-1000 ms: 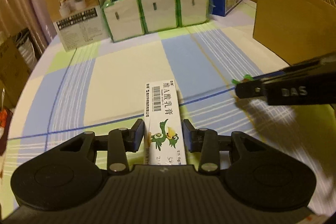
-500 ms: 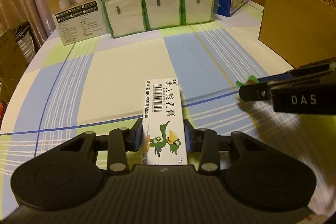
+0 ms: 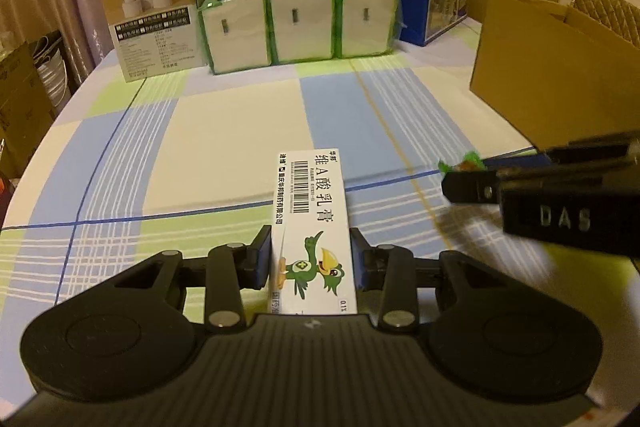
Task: Organize objects
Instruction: 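Carry the medicine box and green candy with both tools over the cardboard box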
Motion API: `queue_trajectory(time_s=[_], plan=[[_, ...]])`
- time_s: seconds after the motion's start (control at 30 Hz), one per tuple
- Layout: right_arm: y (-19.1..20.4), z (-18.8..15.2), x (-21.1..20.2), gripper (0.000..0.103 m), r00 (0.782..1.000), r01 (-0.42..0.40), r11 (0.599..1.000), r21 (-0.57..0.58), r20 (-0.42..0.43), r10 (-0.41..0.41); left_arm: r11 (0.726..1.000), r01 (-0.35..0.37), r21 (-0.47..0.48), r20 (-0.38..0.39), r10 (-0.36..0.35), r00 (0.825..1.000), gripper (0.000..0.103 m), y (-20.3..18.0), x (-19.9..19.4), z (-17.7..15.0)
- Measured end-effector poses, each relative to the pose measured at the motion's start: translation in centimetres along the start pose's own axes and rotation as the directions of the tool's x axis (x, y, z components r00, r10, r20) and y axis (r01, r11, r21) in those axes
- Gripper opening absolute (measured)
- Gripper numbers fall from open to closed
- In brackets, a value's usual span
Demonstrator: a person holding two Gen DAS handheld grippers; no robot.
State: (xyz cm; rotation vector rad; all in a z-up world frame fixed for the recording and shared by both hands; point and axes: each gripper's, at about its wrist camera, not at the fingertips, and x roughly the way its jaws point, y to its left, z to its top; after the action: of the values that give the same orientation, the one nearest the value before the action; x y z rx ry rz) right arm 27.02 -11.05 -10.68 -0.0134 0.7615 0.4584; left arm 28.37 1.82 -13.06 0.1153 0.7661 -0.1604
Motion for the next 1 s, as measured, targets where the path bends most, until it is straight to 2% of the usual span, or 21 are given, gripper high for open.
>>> queue_trajectory(time_s=[0.23,0.5,0.7,1.0], plan=[[0.3,-2.7,-3.6,0.024,0.999,0.032,0.999,0.015,0.002,-0.032,0.999,0.009,-0.041,0.006,-0.009,1.000,0.033,-1.5,-3.7,-1.5],[0.6,-5.0,-10.3,0.024,0.998,0.057,0.998,0.035,0.018,-0.057,0.996,0.031,-0.081,0.007,-0.030,1.000,0.033,-4.2,-9.3,-3.4],[1.1,-5.5,-15.8,0.024,0.997,0.050,0.997,0.056,0.061,-0.053,0.993,0.043,-0.112,0.026,-0.041,0.999,0.033,-6.2,-14.5,-3.9],[0.8,-7.0,-23.2,0.024,0.990,0.061,0.995,0.083,0.118,-0.071,0.994,0.050,-0.098,0.073,-0.043,0.996,0.033,-9.8,-21.0,-4.2]])
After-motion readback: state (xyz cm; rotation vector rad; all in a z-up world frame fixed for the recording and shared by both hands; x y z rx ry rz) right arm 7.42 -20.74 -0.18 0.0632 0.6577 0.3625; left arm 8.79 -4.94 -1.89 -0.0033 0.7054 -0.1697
